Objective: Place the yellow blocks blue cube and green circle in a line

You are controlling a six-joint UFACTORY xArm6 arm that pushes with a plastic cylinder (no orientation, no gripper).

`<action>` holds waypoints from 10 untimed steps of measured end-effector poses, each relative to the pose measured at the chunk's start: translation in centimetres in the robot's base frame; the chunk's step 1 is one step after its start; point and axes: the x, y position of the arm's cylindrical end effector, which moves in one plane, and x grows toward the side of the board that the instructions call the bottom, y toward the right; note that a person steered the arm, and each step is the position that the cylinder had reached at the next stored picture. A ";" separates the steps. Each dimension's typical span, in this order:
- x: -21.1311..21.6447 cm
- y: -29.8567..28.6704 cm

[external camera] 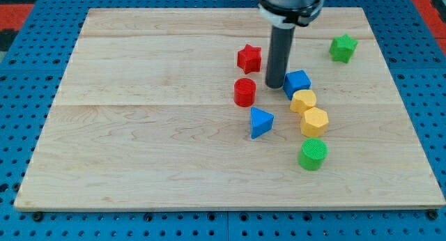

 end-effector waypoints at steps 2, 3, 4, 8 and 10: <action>0.4 -3.4; 5.1 -3.7; 7.0 -2.8; 3.8 0.3; 3.1 0.1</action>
